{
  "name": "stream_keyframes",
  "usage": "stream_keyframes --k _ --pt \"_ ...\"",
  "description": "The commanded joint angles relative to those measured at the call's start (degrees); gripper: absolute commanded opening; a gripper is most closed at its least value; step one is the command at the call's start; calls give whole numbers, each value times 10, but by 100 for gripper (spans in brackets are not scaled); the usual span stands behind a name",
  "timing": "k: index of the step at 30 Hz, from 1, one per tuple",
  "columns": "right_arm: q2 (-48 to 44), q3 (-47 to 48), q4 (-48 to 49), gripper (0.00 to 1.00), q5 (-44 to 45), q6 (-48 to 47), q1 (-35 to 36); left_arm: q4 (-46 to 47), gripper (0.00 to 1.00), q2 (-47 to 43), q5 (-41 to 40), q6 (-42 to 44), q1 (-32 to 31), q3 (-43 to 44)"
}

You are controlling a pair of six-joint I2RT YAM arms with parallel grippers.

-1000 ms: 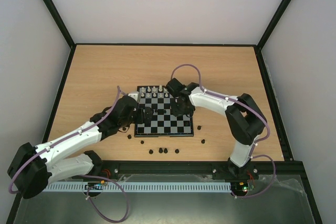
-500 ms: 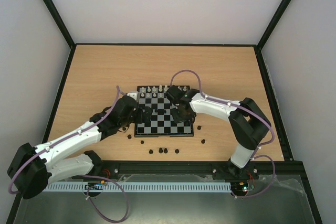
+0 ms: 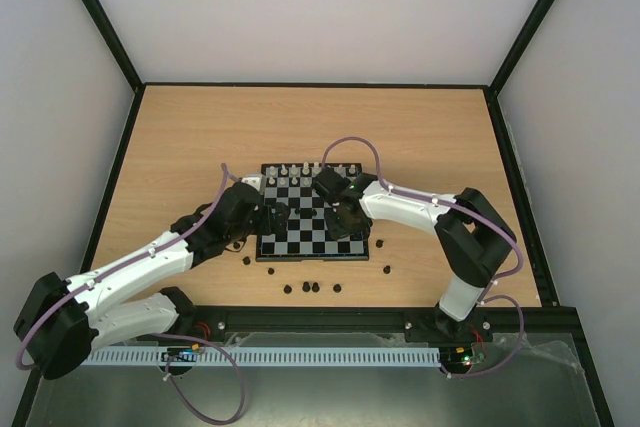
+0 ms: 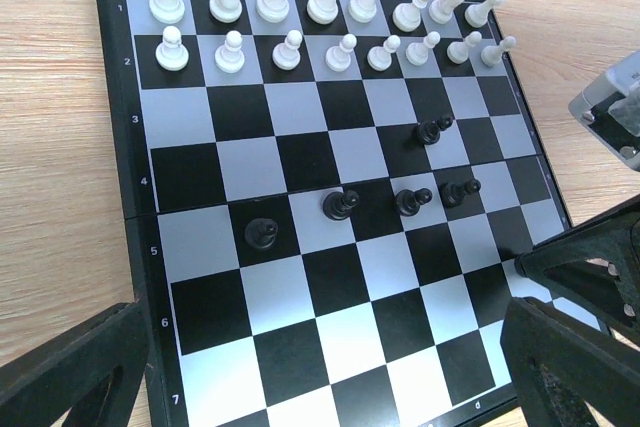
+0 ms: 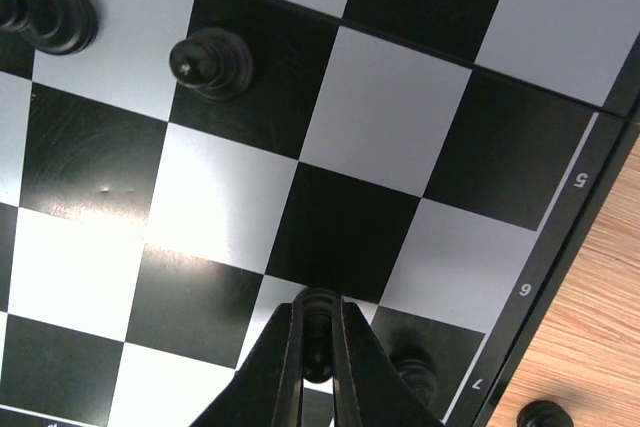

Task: Set up the chess pieces on the board
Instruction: Place the chess piece on the chessboard.

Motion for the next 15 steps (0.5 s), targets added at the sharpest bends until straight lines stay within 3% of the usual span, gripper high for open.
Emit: stream_keyframes --k 1,15 --pt "-16 -10 -33 3 -1 11 10 -1 99 -10 -7 -3 -2 5" --pt "-14 -17 -37 4 2 20 20 0 99 -10 -5 -5 -2 5"
